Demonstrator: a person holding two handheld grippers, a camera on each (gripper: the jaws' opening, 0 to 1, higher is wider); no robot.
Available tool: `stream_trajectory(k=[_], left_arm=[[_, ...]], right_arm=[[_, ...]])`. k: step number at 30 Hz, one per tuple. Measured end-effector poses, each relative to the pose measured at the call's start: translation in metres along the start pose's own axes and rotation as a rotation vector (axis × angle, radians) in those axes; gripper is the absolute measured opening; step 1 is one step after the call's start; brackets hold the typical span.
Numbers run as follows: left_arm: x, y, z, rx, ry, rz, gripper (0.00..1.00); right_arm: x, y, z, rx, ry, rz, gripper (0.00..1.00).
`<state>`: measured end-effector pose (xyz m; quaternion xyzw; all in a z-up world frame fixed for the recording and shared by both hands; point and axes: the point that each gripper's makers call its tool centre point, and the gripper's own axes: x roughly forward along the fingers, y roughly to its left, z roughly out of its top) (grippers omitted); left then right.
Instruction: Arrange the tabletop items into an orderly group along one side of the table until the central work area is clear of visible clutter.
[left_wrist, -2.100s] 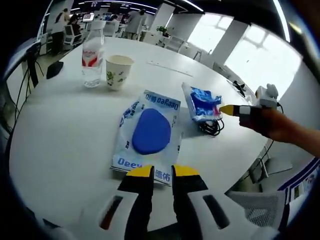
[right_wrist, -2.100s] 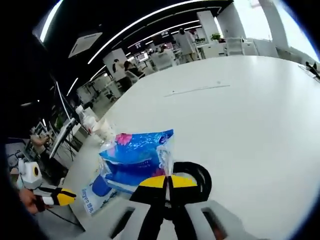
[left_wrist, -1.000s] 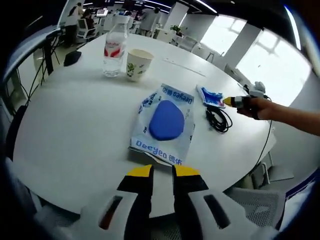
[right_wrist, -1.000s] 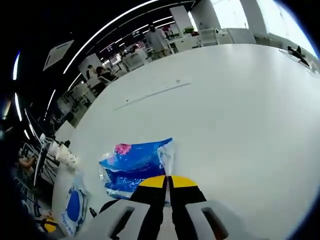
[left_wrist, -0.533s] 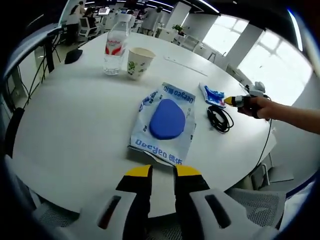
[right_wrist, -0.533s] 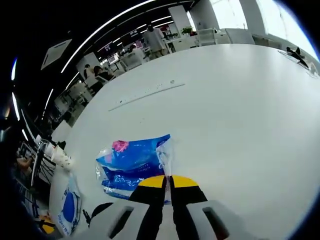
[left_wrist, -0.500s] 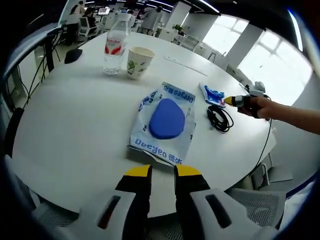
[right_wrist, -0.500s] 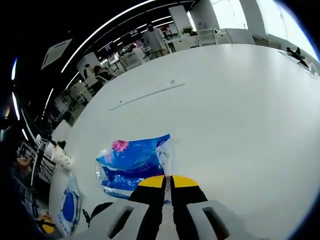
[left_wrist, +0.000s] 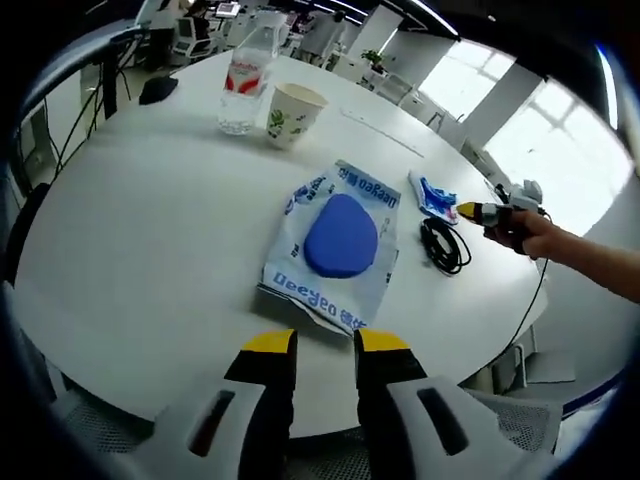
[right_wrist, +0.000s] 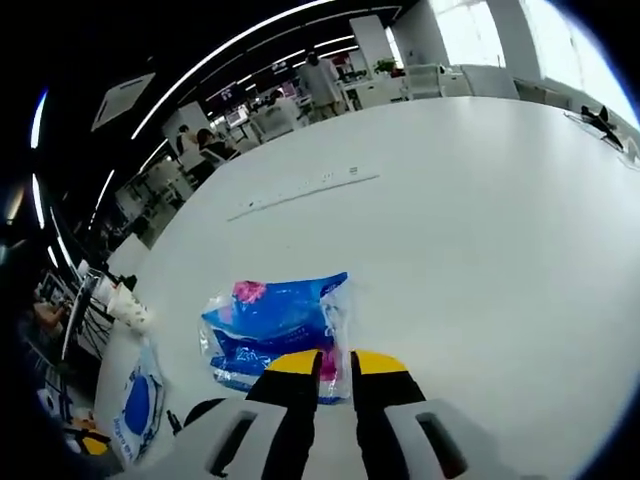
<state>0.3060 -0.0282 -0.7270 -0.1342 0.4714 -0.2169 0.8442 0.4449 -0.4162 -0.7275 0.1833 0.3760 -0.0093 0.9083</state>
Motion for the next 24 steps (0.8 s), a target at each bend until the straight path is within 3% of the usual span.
stream_trajectory(k=[24], left_arm=[[0.024,-0.008,-0.002,-0.054,0.024,-0.029,0.18]], right_arm=[[-0.016,0.02,-0.022,-0.084,0.038,0.014,0.16]])
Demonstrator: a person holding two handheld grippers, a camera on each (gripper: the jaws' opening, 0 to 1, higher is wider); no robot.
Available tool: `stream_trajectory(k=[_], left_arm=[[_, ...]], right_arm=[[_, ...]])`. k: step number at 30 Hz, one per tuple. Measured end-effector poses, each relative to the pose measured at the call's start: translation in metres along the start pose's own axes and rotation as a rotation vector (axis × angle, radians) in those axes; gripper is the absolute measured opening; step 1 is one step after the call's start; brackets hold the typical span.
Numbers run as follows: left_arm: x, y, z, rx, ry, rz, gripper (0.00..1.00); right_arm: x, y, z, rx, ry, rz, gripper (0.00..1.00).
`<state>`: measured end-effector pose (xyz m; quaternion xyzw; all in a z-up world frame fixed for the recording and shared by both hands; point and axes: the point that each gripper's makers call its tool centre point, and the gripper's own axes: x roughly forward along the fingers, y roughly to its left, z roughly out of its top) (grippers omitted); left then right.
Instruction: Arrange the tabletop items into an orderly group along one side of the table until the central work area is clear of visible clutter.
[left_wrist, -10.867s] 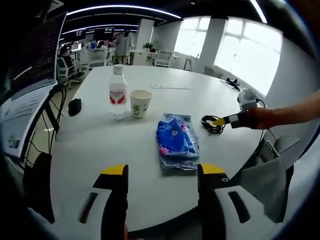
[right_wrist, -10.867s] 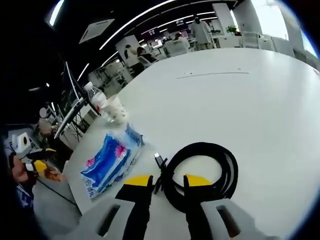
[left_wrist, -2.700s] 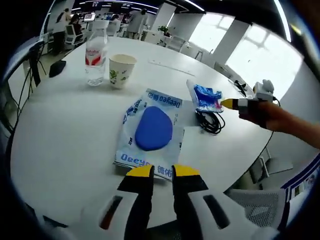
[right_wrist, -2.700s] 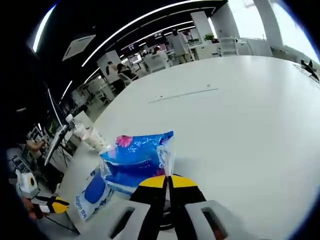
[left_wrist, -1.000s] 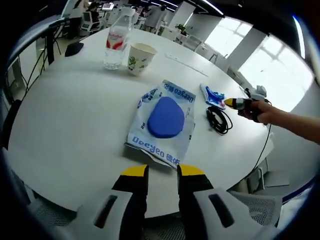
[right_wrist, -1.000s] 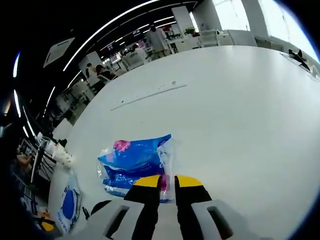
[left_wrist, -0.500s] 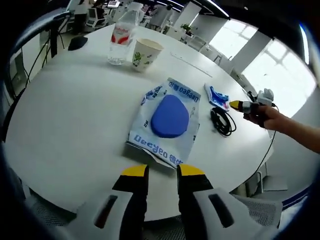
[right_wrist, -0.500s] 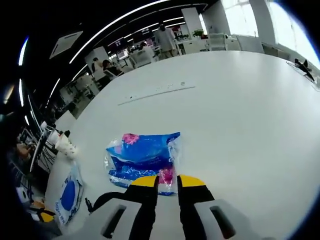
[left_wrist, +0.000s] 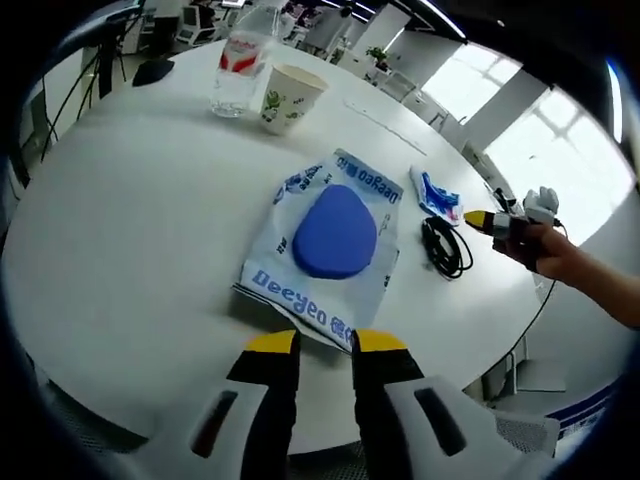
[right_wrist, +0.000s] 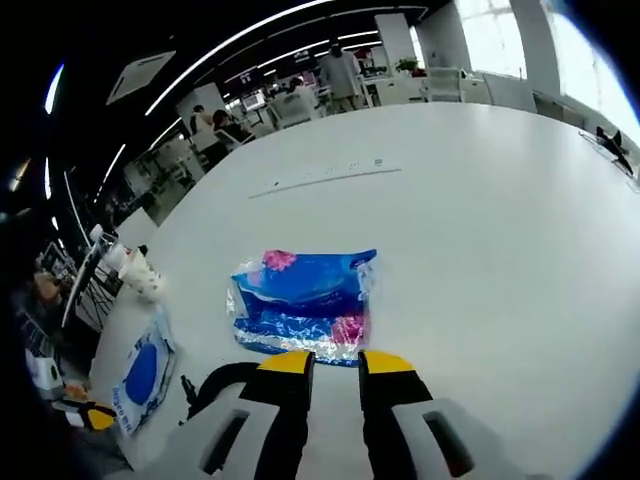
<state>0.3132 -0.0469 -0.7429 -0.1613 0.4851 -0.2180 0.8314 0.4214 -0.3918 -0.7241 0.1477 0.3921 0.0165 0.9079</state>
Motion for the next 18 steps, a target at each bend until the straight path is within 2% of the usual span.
stream_trajectory(k=[7,18], left_arm=[[0.006,0.001,0.0,-0.023,0.014,0.012,0.15],[0.014,-0.002,0.0,-0.07,0.017,0.0,0.09]], right_arm=[[-0.006,0.007,-0.007,-0.017,0.009,0.002,0.15],[0.0,0.018,-0.021,-0.068,0.046,0.032,0.16]])
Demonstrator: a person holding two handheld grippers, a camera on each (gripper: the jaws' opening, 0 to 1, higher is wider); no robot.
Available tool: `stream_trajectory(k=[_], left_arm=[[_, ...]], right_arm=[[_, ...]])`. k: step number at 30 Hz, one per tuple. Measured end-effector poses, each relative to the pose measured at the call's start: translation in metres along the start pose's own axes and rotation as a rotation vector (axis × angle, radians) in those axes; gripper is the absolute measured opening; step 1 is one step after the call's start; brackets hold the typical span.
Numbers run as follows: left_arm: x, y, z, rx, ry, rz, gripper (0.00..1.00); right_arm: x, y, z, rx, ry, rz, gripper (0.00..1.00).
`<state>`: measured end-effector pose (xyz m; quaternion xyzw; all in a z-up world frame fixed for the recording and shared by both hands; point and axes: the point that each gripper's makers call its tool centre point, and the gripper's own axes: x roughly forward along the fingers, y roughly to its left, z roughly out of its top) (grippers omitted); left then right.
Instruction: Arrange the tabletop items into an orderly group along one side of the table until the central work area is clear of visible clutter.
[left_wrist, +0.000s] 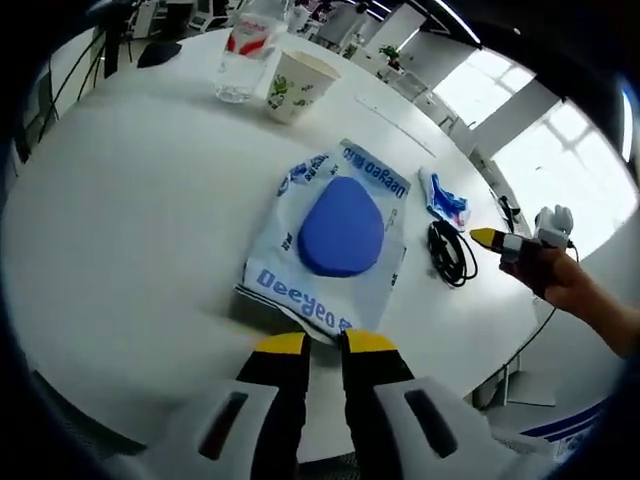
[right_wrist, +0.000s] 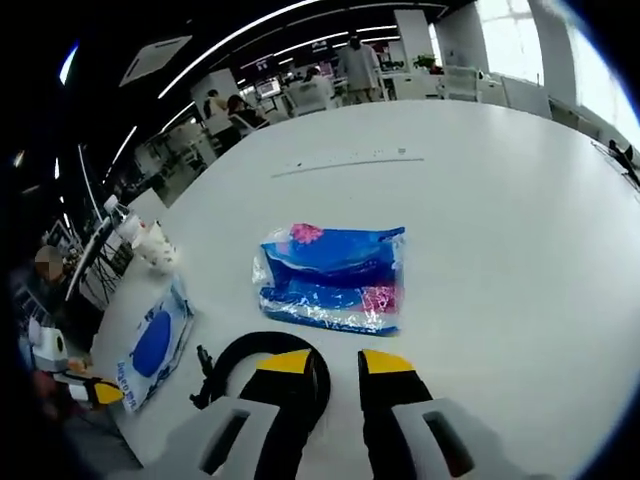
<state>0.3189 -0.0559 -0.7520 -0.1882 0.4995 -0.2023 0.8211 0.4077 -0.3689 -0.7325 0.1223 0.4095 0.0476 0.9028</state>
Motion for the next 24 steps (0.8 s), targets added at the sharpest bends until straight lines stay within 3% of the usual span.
stream_trajectory(k=[24], left_arm=[[-0.003,0.009,0.002,-0.042,-0.022,-0.033,0.02]], right_arm=[[0.002,0.047,-0.02,-0.031,0.015,0.052,0.15]])
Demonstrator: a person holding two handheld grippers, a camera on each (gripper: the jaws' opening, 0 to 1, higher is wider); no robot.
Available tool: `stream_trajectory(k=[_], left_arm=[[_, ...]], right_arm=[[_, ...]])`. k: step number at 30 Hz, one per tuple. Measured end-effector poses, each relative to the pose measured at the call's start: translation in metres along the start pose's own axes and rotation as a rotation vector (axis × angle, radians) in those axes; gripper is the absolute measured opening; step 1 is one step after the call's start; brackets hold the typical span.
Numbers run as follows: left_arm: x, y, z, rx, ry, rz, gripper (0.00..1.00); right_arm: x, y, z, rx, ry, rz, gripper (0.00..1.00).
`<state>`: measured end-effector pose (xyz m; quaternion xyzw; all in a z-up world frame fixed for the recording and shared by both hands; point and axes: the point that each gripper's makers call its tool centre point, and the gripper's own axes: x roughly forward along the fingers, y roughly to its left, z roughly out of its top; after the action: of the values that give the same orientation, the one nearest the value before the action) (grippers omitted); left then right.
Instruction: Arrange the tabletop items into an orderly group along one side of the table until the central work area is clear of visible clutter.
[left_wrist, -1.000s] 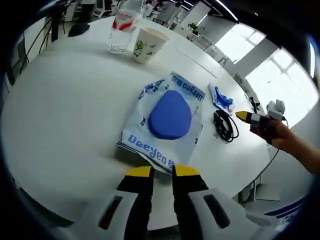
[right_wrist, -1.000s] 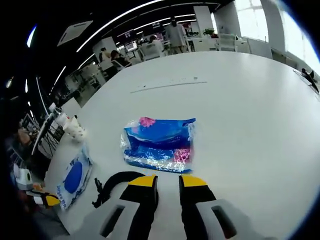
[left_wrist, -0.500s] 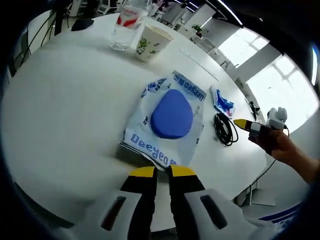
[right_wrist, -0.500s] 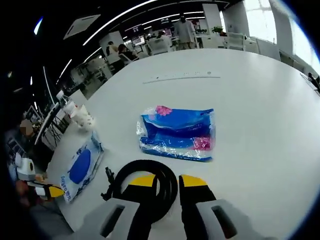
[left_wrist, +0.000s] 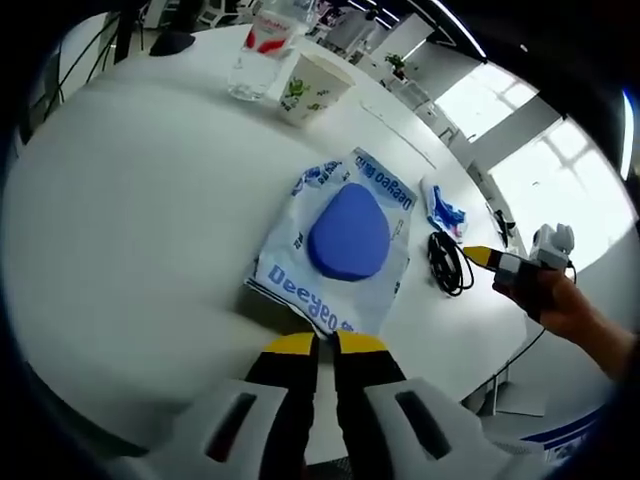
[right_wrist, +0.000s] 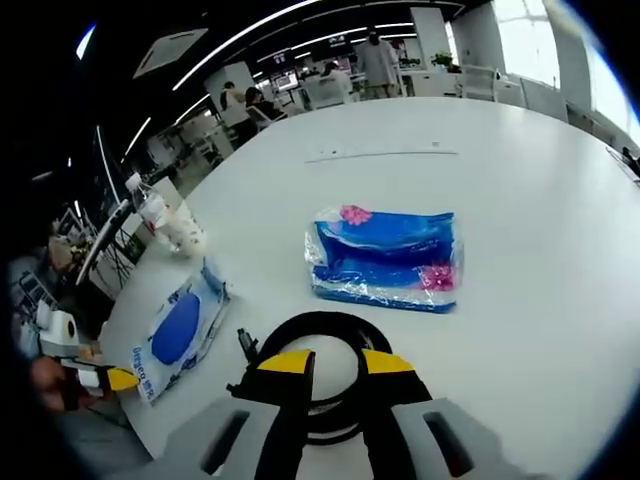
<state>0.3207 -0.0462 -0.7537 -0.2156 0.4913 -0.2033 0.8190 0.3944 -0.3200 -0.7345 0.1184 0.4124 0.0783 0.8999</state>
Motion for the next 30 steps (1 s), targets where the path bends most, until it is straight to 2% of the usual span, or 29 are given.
stream_trajectory(k=[5,14,19,21,26,30], left_arm=[[-0.004,0.001,0.004,-0.022,-0.017,-0.02,0.0],[-0.011,0.01,0.006,-0.007,-0.034,-0.009,0.0],[-0.016,0.016,0.006,0.06,-0.014,0.023,0.0],[-0.018,0.019,0.004,0.127,0.003,0.036,0.0],[-0.024,0.021,-0.001,0.213,0.036,0.055,0.0],[-0.029,0.028,-0.003,0.239,0.046,0.057,0.0]], right_arm=[[-0.001,0.005,0.0,0.011,-0.009,0.002,0.15],[-0.008,0.022,-0.011,-0.057,0.013,0.017,0.15],[-0.01,0.033,-0.015,-0.075,0.015,0.028,0.15],[-0.012,0.041,-0.018,-0.103,0.017,0.036,0.16],[-0.013,0.055,-0.025,-0.134,0.023,0.066,0.16],[-0.013,0.064,-0.033,-0.146,0.037,0.087,0.17]])
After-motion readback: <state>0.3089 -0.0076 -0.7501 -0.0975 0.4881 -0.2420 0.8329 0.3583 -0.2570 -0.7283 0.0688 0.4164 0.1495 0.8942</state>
